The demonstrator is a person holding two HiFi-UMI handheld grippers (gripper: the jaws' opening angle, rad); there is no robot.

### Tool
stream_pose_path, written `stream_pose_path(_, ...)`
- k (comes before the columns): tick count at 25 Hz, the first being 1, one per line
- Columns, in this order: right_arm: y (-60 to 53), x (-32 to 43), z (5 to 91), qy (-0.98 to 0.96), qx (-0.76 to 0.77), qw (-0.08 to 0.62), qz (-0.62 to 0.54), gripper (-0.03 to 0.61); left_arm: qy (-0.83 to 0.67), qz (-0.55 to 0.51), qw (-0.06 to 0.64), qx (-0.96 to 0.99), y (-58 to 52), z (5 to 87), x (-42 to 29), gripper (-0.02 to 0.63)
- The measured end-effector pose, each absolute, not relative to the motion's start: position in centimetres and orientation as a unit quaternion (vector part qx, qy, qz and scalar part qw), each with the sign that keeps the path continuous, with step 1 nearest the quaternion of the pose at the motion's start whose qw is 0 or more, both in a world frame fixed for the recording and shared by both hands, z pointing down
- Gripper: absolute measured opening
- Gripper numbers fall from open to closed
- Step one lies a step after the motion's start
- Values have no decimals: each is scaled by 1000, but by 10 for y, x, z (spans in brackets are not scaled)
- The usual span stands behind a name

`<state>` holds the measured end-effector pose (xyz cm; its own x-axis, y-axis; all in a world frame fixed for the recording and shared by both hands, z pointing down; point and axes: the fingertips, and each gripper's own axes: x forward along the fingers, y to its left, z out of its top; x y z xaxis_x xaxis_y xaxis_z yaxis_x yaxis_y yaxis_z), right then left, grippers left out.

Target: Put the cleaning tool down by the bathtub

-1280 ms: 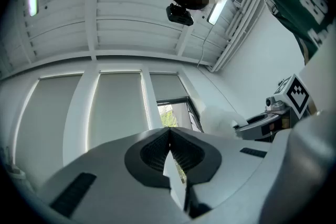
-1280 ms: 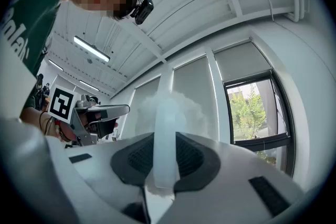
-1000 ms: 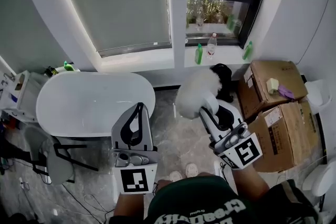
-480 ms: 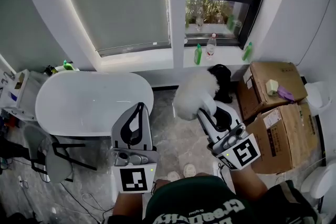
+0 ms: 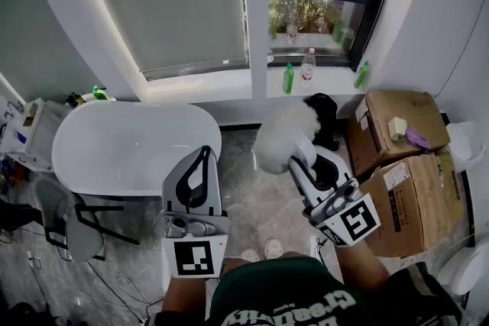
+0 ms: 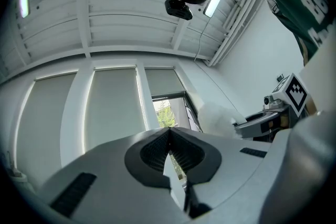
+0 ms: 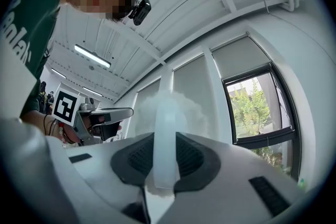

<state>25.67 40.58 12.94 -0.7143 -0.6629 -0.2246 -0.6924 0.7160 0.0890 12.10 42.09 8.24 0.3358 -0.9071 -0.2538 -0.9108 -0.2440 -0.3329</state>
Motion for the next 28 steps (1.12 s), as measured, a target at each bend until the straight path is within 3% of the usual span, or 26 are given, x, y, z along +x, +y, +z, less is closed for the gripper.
stream_pose_path(28, 381, 300, 122, 918, -366, 108, 103, 92, 570, 13, 255, -781, 403, 61, 177, 6)
